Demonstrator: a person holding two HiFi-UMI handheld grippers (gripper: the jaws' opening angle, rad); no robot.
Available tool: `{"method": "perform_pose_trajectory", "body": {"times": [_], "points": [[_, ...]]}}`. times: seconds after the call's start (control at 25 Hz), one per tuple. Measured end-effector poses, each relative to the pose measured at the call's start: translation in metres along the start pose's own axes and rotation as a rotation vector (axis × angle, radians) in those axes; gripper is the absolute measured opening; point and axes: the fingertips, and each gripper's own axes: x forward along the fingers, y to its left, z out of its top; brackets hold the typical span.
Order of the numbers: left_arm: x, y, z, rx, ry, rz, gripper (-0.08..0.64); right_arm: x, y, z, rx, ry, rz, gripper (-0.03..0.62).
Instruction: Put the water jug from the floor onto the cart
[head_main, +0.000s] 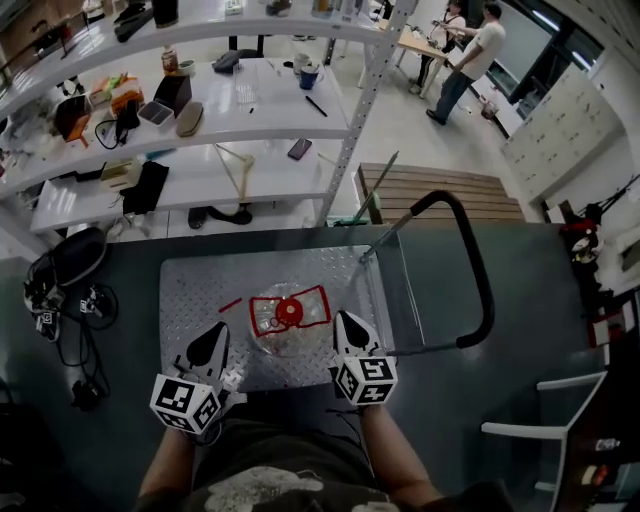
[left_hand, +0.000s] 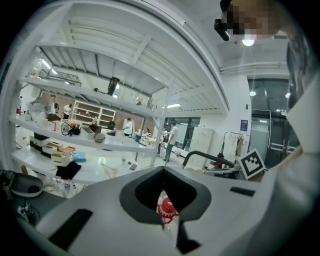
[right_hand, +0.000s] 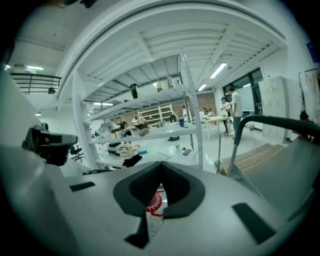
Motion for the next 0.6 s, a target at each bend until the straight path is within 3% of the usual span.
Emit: {"method": "perform_pose_trajectory", "body": {"times": [0.24, 0.6], "points": [[-0.019, -0.074, -0.013, 0.0, -0.021, -0.012, 0.009, -0.067, -0.009, 0.023, -0.031, -0.09, 0.069, -0.009], [-0.075, -0.183, -0.037, 0.036, -0.033, -0.013, 0.008, -0.178, -0.028, 0.002, -0.004, -0.151, 0.117, -0.009]]}}
